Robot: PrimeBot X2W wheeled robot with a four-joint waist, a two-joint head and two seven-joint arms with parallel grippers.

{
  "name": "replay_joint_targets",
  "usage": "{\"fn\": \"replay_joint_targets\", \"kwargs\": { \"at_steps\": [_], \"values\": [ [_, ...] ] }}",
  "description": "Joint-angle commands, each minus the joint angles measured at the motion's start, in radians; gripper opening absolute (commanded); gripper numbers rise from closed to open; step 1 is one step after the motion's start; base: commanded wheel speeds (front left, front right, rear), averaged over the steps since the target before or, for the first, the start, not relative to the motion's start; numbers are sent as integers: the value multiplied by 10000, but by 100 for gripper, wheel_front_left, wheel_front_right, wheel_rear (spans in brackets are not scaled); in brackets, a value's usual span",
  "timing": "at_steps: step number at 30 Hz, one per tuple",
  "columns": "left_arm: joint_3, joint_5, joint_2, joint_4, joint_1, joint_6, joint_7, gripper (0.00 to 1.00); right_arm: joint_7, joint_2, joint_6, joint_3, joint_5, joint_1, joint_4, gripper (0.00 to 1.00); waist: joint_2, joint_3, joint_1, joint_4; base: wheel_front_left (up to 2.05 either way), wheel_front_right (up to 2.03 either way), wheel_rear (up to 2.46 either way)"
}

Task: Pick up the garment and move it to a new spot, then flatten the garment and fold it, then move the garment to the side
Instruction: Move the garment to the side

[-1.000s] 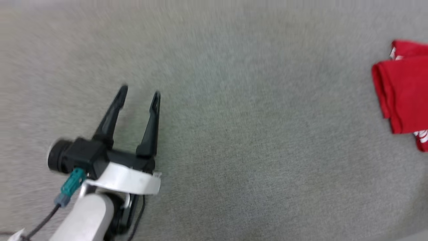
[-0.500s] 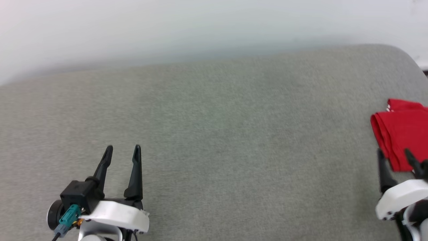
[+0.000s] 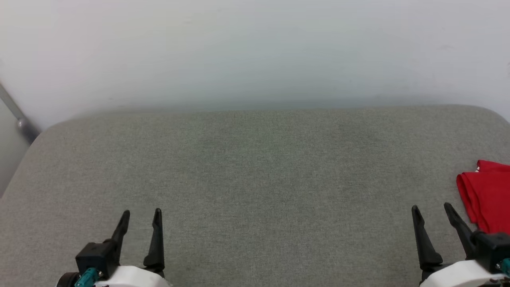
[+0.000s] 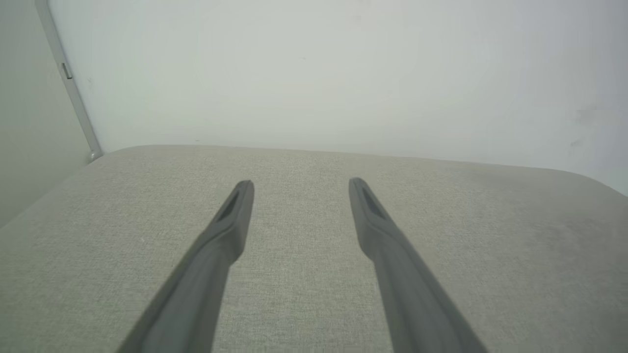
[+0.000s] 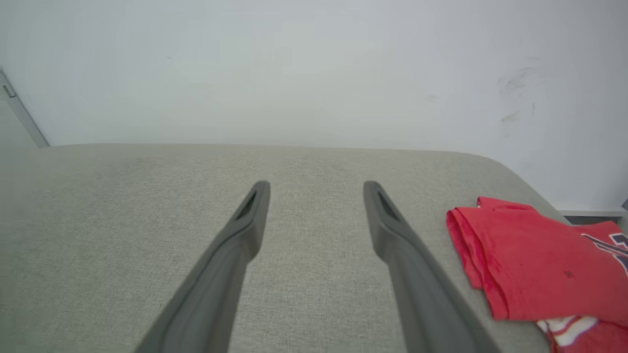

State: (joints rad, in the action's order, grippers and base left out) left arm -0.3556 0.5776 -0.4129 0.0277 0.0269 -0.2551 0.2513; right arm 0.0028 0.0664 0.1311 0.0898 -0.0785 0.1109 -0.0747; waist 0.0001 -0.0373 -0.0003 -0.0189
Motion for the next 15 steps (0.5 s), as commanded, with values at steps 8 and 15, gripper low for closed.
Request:
{"fn": "replay_joint_targets", "kwargs": {
  "at_steps": [8, 15],
  "values": [
    [-223, -80, 169, 212, 229, 70, 84, 100, 738, -168, -8, -324, -115, 964, -1415, 100, -1, -210, 3, -38, 0, 0, 0],
    [-214, -47, 193, 318, 72, 128, 93, 100, 856, -173, -8, -364, -310, 987, -1605, 100, -1, -202, 3, -29, 0, 0, 0]
  ]
}}
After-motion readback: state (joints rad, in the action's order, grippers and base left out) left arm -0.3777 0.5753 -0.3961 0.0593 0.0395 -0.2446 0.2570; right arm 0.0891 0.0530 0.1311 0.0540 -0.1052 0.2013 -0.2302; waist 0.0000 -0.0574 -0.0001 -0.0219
